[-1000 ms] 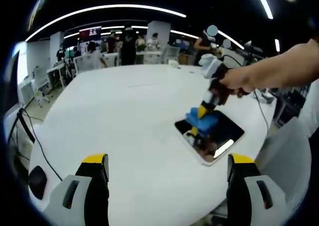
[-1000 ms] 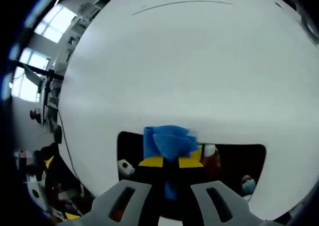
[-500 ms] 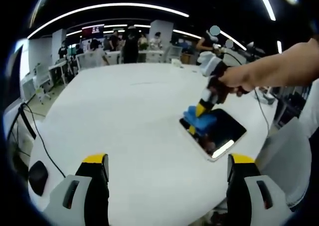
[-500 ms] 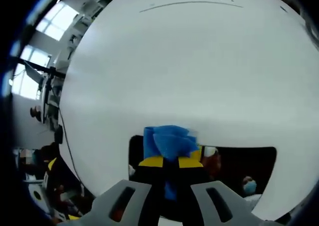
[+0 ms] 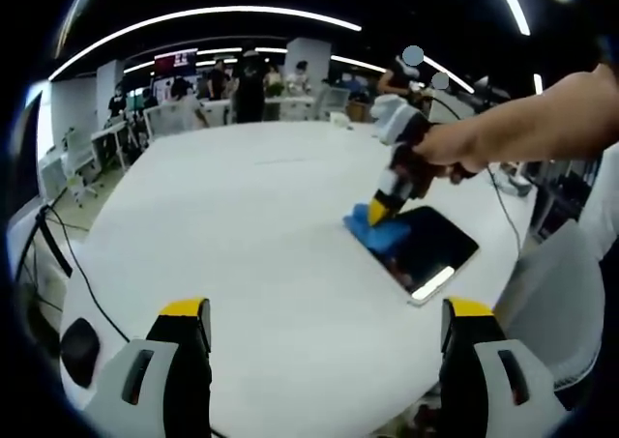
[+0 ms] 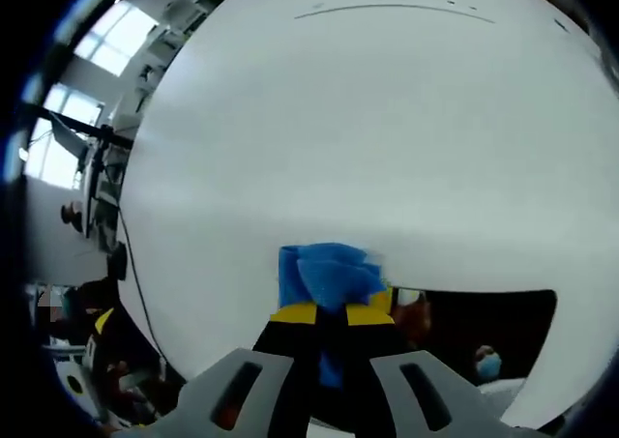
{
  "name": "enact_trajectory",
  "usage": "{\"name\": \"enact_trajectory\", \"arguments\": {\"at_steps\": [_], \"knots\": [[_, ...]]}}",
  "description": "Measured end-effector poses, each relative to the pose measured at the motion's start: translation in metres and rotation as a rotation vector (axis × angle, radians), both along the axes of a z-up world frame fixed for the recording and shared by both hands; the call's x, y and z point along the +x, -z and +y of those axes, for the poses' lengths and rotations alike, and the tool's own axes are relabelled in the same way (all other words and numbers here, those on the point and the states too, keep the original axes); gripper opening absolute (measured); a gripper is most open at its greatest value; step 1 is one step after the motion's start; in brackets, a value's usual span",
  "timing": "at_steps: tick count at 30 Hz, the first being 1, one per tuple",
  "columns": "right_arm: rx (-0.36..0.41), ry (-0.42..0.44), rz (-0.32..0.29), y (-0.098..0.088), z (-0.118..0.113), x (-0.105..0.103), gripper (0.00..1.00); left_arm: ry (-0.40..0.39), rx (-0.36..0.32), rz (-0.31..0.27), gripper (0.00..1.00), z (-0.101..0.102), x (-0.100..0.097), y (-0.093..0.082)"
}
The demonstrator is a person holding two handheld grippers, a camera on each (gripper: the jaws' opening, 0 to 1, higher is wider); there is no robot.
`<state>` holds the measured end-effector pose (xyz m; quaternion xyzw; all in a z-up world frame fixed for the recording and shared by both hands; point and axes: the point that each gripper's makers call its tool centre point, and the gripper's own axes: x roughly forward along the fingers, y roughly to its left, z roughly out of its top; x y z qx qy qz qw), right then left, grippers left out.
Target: Wipe the mirror surface with the cleaning cloth until all visible marks leave the cleaned area.
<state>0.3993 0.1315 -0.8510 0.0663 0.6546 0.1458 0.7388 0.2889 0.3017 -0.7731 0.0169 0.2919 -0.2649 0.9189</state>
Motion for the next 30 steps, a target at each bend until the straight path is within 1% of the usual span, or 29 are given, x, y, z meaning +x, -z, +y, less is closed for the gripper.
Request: {"name": "enact_trajectory", "arguments": {"at_steps": [3, 8, 11, 16, 24, 26, 30], "knots": [[-0.007, -0.019, -0.006, 0.0003, 0.0032, 0.0006, 0.02, -0.005, -0.002, 0.001, 1.00, 0.0039, 0.0005, -0.0009], [-0.007, -0.012, -0.002, 0.0002, 0.0017, 0.0003, 0.02, -0.010, -0.002, -0.005, 1.00, 0.0073, 0.0028, -0.0029], [-0.009, -0.020, -0.011, 0.0001, 0.0040, 0.0006, 0.02, -0.022, -0.014, 0.003, 1.00, 0.0085, 0.0034, 0.0001], [-0.009, -0.028, -0.027, 0.0006, 0.0092, 0.0025, 0.02, -0.013, -0.015, 0.005, 1.00, 0.0031, -0.0006, 0.0000], [-0.003, -0.031, -0.030, 0.0003, 0.0103, 0.0028, 0.02, -0.024, -0.013, 0.006, 1.00, 0.0052, -0.0021, -0.0001], [-0.008, -0.036, -0.033, 0.0040, 0.0103, 0.0078, 0.02, -0.027, -0.008, 0.006, 1.00, 0.0064, -0.0021, 0.0000], [-0.010, -0.040, -0.042, 0.0021, 0.0102, 0.0049, 0.02, -0.026, -0.006, 0.002, 1.00, 0.0064, -0.0021, 0.0001]]}}
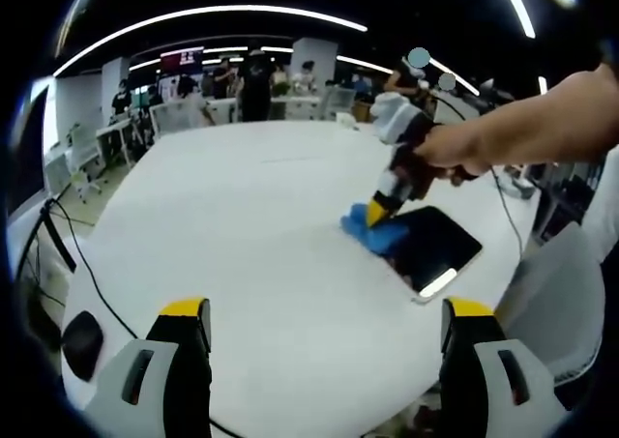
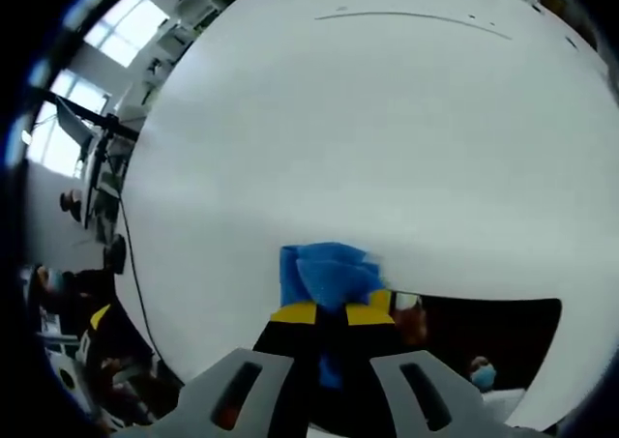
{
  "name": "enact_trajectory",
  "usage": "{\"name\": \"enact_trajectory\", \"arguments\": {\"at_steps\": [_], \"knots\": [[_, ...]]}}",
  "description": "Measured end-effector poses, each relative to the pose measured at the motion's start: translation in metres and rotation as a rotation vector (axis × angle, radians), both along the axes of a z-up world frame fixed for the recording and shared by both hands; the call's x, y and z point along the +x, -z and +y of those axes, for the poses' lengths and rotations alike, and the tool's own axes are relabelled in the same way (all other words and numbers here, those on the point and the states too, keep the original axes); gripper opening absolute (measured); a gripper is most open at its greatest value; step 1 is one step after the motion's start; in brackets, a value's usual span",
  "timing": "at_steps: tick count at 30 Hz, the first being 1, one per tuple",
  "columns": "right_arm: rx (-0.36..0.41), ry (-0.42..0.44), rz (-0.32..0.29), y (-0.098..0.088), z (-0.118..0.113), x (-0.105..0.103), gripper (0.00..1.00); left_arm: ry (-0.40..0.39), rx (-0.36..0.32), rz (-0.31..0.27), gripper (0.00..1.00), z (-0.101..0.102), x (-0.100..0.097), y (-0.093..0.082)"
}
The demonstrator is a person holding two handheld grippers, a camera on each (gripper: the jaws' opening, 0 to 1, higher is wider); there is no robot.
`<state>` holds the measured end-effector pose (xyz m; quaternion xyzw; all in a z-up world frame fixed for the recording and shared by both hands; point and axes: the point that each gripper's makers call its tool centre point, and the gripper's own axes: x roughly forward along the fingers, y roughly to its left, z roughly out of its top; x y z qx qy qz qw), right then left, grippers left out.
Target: Wipe the mirror surface with the cleaning cloth until all visible marks leave the cleaned area.
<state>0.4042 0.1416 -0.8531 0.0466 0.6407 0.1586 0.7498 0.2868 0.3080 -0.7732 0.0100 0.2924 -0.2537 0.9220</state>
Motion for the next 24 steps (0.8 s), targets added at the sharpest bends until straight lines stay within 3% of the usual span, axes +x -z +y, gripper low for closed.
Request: {"name": "enact_trajectory", "arguments": {"at_steps": [24], "knots": [[0.026, -0.004, 0.001, -0.002, 0.003, -0.021, 0.02, 0.001, -0.002, -0.010, 1.00, -0.003, -0.002, -0.003]]}}
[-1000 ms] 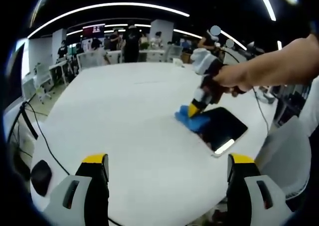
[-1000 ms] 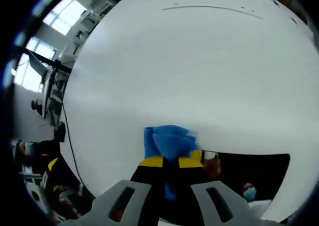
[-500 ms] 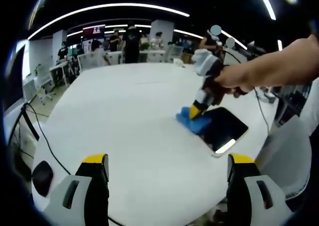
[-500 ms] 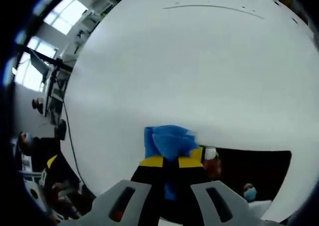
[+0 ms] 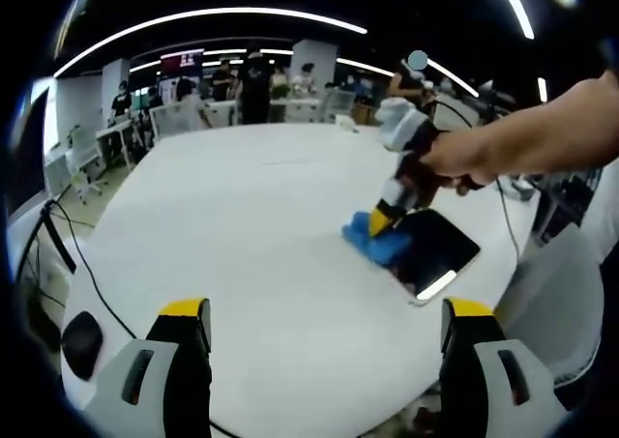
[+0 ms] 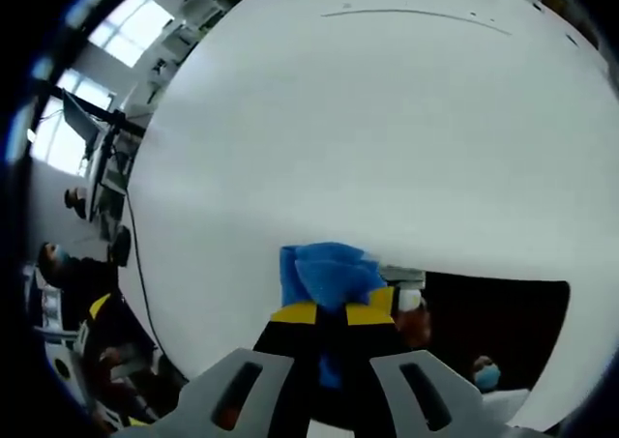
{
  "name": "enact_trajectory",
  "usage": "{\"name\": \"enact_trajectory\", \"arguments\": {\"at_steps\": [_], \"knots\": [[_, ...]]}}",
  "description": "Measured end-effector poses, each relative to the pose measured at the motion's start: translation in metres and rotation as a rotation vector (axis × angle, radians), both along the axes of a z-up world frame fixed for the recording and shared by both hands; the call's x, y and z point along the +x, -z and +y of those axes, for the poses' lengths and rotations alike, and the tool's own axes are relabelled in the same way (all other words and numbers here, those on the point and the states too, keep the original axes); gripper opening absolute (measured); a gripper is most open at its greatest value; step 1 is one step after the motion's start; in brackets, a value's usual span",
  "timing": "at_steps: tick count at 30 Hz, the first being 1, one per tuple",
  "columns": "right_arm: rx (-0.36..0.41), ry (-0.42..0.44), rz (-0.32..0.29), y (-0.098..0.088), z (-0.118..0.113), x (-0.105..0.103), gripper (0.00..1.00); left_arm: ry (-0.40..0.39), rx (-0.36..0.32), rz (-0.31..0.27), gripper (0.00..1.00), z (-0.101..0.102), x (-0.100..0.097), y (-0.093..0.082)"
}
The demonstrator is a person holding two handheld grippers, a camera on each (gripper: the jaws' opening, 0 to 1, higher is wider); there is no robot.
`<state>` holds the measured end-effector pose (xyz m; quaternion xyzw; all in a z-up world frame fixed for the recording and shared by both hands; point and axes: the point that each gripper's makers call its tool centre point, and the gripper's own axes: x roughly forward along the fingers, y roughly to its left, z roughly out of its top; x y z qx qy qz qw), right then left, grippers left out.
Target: Wipe the mirror surface with the cleaning cloth until all visible marks leave the cleaned area.
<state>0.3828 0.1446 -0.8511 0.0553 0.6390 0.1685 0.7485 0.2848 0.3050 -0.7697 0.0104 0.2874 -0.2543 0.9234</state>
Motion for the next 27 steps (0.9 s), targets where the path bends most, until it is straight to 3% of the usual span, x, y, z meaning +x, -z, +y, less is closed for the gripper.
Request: {"name": "enact_trajectory", "arguments": {"at_steps": [27], "knots": [[0.016, -0.002, -0.014, 0.002, 0.004, -0.021, 0.02, 0.018, -0.006, -0.014, 1.00, -0.008, -0.005, -0.005]]}}
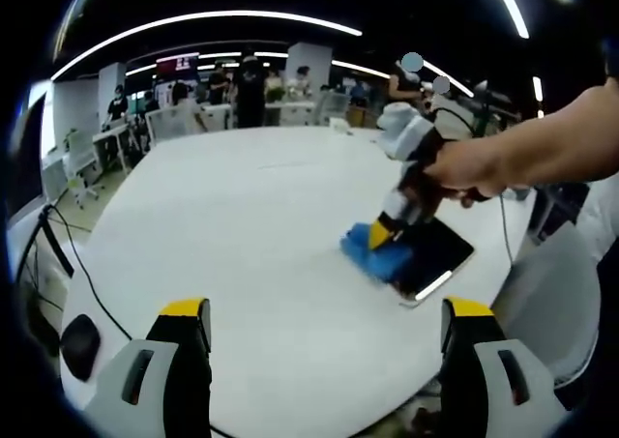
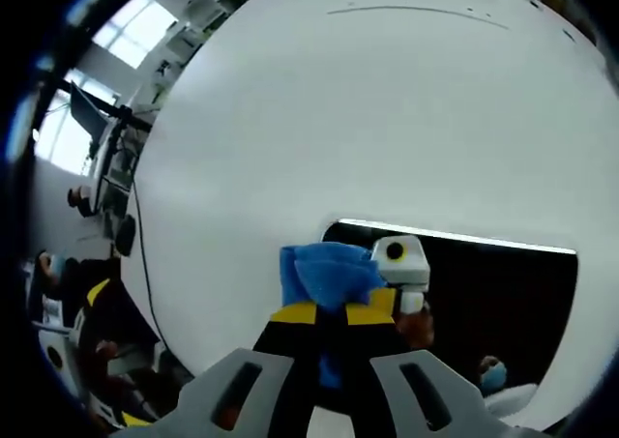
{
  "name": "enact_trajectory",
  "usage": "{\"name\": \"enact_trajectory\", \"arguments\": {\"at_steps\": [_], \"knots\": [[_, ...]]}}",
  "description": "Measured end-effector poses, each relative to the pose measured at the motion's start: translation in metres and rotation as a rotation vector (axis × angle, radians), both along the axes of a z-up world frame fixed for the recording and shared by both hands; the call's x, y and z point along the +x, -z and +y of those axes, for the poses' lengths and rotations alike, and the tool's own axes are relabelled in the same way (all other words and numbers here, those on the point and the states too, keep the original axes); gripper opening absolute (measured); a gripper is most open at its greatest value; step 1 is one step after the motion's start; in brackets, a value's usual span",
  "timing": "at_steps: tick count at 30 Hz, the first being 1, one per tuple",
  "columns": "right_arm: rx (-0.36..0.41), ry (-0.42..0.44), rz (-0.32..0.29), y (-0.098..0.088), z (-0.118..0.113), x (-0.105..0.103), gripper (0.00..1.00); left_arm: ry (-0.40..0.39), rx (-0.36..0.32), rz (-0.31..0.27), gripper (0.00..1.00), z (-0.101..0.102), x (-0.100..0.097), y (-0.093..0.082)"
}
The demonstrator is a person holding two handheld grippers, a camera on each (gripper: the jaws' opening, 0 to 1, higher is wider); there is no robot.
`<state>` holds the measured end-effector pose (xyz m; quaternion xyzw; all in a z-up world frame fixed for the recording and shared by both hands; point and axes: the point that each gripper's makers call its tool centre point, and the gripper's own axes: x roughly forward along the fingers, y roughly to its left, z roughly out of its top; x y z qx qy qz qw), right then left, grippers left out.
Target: Wipe the mirror surface with the cleaning cloth until all visible marks leave the cleaned area.
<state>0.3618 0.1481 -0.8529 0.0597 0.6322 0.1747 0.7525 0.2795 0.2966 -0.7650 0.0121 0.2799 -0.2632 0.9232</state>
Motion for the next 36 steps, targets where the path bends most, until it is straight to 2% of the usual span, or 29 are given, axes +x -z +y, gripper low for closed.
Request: {"name": "enact_trajectory", "arguments": {"at_steps": [13, 36], "knots": [[0.016, -0.002, 0.000, -0.001, 0.001, -0.014, 0.02, 0.010, 0.009, 0.002, 1.00, -0.003, -0.004, 0.000], [0.042, -0.018, -0.006, 0.002, 0.001, -0.012, 0.03, 0.008, 0.010, 0.001, 1.00, -0.010, -0.003, -0.002]]}}
